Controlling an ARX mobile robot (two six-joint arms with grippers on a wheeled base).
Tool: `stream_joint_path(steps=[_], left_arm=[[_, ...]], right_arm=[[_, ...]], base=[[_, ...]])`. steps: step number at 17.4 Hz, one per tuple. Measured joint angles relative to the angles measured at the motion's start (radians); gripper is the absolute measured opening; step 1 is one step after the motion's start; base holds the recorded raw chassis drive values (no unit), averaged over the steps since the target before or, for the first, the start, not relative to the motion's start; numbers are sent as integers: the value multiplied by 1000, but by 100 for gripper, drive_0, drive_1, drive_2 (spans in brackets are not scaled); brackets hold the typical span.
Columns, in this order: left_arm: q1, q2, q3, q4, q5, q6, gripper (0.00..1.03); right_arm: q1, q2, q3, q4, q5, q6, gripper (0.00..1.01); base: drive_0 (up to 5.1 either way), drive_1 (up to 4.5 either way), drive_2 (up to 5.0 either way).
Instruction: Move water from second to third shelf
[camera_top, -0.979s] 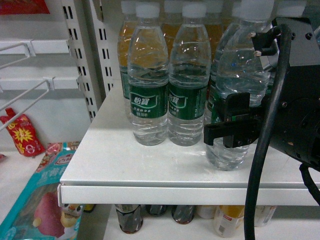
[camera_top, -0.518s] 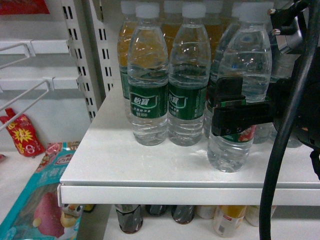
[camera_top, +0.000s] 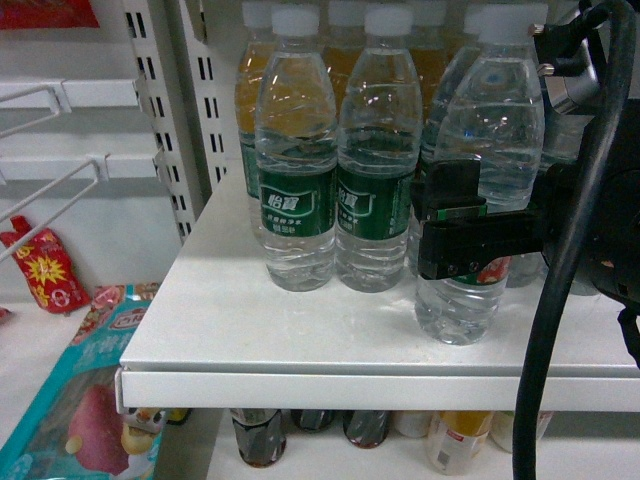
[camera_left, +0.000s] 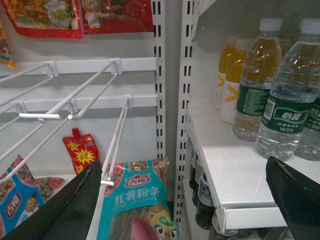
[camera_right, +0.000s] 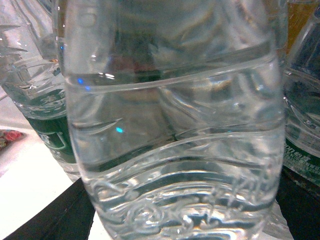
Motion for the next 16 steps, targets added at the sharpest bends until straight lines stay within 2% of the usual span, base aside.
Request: stream_joint_path(steps=[9,16], left_arm=[[0,0,0,0,0,0,98],[0,0,0,0,0,0,98]], right_arm=[[6,-171,-108,-55,-37,16,98],[-6,-530,-257,-203,-78,15,98]], base=[[0,0,0],[0,0,0]])
